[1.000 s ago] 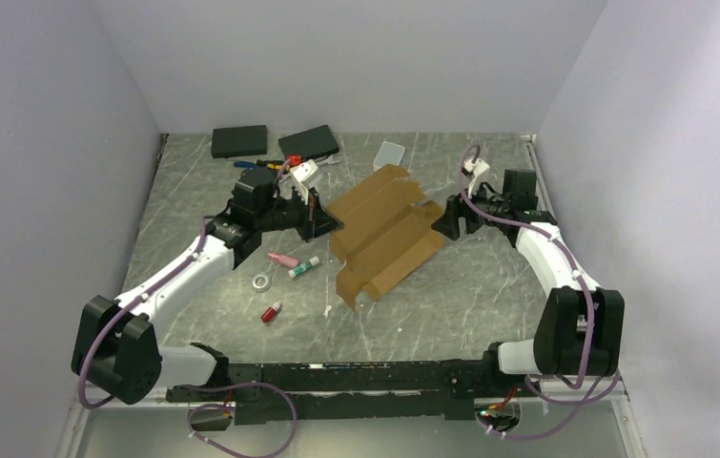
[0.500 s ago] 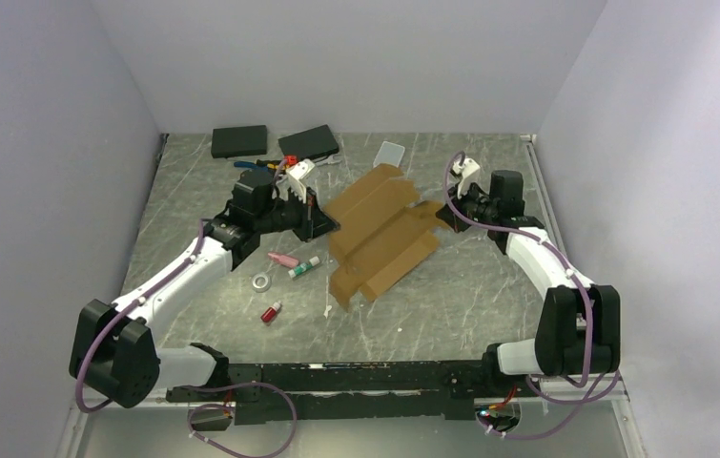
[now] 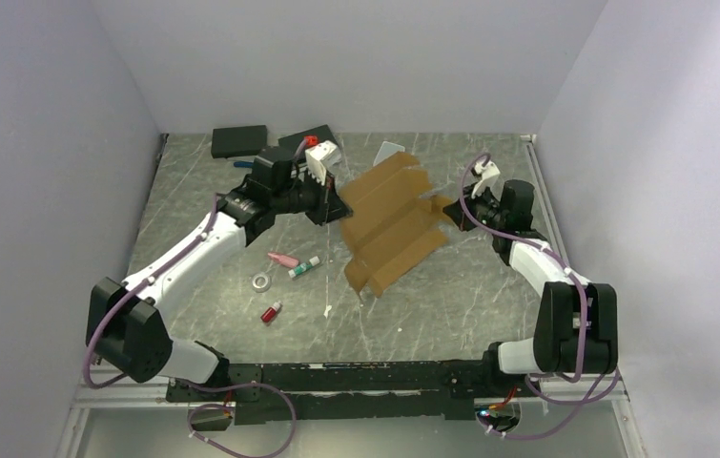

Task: Fold the paper box

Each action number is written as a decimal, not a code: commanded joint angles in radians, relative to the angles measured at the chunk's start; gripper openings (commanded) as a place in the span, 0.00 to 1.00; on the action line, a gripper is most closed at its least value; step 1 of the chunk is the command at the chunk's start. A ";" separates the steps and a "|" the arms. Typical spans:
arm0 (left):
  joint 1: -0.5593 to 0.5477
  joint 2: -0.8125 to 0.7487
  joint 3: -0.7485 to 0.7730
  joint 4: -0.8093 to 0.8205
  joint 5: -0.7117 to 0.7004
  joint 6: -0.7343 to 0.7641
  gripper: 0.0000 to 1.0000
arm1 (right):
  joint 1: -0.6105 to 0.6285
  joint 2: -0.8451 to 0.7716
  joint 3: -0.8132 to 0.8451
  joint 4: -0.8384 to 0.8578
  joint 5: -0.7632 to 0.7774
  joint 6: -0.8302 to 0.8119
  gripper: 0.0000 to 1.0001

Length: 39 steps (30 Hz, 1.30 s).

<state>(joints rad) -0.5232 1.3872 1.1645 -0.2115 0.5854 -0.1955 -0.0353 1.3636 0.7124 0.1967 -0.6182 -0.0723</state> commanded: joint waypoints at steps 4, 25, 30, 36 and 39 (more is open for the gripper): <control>-0.040 0.067 0.089 -0.136 -0.050 0.072 0.00 | -0.059 0.071 0.002 0.071 -0.155 0.033 0.00; -0.075 0.183 0.117 -0.181 -0.140 0.061 0.00 | -0.058 0.118 0.024 -0.084 -0.313 -0.060 0.00; -0.075 0.175 0.095 -0.154 -0.147 0.039 0.00 | -0.051 0.138 0.047 -0.140 -0.320 -0.074 0.01; -0.075 0.167 0.066 -0.116 -0.128 0.004 0.00 | -0.030 0.171 0.073 -0.192 -0.326 -0.084 0.04; -0.074 0.160 0.050 -0.103 -0.123 -0.005 0.00 | -0.025 0.171 0.074 -0.225 -0.332 -0.086 0.07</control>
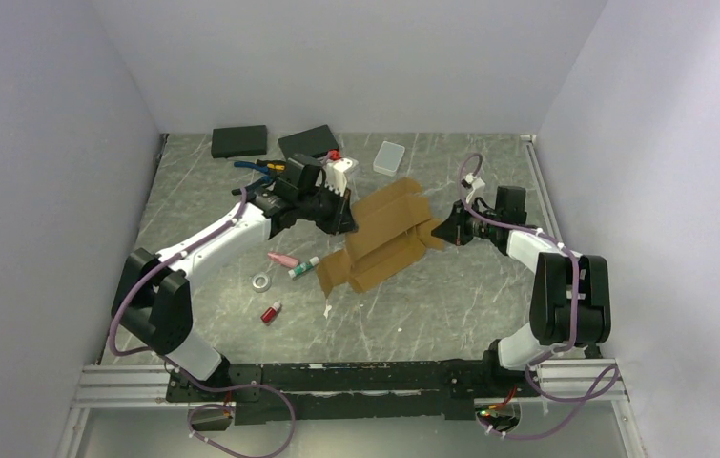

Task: Fold the paper box

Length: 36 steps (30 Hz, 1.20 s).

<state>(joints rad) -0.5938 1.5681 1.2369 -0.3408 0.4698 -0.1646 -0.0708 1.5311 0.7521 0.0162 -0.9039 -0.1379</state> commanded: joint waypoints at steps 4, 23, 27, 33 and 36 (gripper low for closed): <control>-0.004 -0.032 -0.041 0.038 -0.008 -0.042 0.00 | 0.027 0.006 0.044 -0.084 -0.058 -0.039 0.12; -0.004 -0.077 -0.082 0.053 -0.018 -0.064 0.00 | 0.007 -0.039 0.094 -0.150 0.047 -0.059 0.39; -0.004 -0.095 -0.101 0.077 -0.029 -0.094 0.00 | -0.029 -0.160 0.064 -0.107 0.062 -0.075 0.52; 0.000 -0.098 -0.117 0.091 -0.058 -0.125 0.00 | -0.035 -0.304 -0.011 -0.035 -0.056 -0.133 0.58; 0.020 -0.099 -0.136 0.108 -0.065 -0.157 0.00 | -0.031 -0.247 -0.011 0.013 -0.081 -0.009 0.45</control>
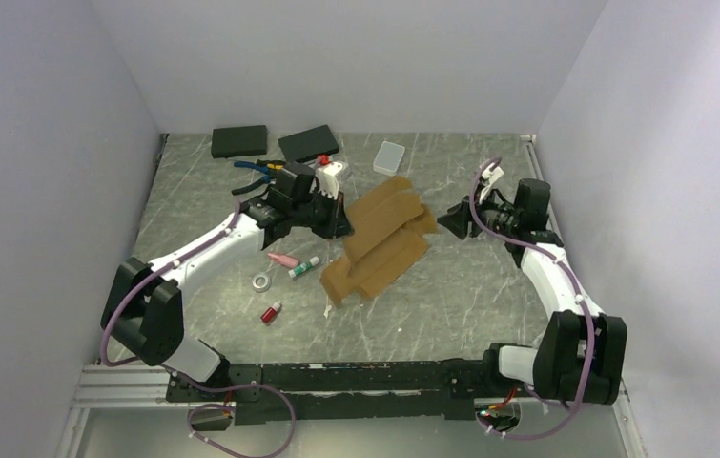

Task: Fold the paper box

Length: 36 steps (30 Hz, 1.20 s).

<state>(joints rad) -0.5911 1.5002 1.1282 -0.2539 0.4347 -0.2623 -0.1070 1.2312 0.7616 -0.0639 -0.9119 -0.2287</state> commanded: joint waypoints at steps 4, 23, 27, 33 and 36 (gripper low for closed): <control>0.056 -0.031 -0.053 0.033 -0.025 -0.130 0.00 | 0.040 0.200 0.051 0.081 0.004 0.289 0.12; 0.119 -0.035 -0.132 0.090 0.068 -0.178 0.00 | 0.344 0.483 0.247 0.094 0.571 0.369 0.00; 0.119 -0.033 -0.138 0.099 0.072 -0.181 0.00 | 0.370 0.527 0.269 0.076 0.532 0.361 0.00; 0.119 -0.023 -0.143 0.106 0.071 -0.181 0.00 | 0.409 0.543 0.274 0.068 0.449 0.352 0.00; 0.119 -0.018 -0.144 0.105 0.070 -0.178 0.00 | 0.425 0.526 0.260 0.075 0.427 0.360 0.00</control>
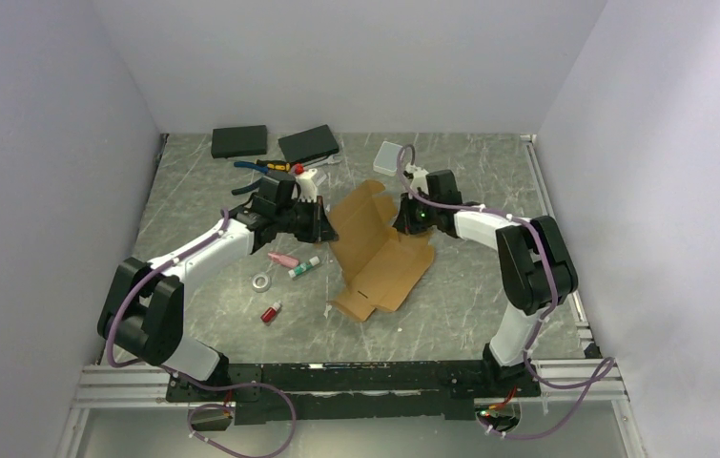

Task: Fold the paper box

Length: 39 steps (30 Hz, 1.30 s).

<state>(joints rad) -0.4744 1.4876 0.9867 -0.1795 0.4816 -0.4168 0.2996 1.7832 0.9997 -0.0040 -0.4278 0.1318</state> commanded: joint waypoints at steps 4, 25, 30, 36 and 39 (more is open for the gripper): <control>0.003 0.008 0.001 0.030 0.030 -0.025 0.00 | 0.029 -0.004 0.035 -0.009 -0.054 0.026 0.00; 0.010 0.020 0.008 0.003 0.033 -0.005 0.00 | 0.030 -0.098 -0.016 0.052 0.028 0.089 0.00; 0.017 0.010 0.019 -0.009 0.025 0.026 0.00 | 0.016 -0.307 -0.021 -0.142 0.029 -0.279 0.00; 0.019 0.008 0.018 0.020 0.045 0.036 0.00 | -0.178 -0.445 -0.071 -0.426 -0.081 -0.540 0.00; 0.018 0.008 0.018 0.029 0.050 0.039 0.00 | -0.230 -0.428 -0.061 -0.524 -0.006 -0.630 0.00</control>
<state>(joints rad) -0.4591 1.5322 0.9863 -0.1883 0.5011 -0.3927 0.1211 1.3247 0.9531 -0.3077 -0.4709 -0.2970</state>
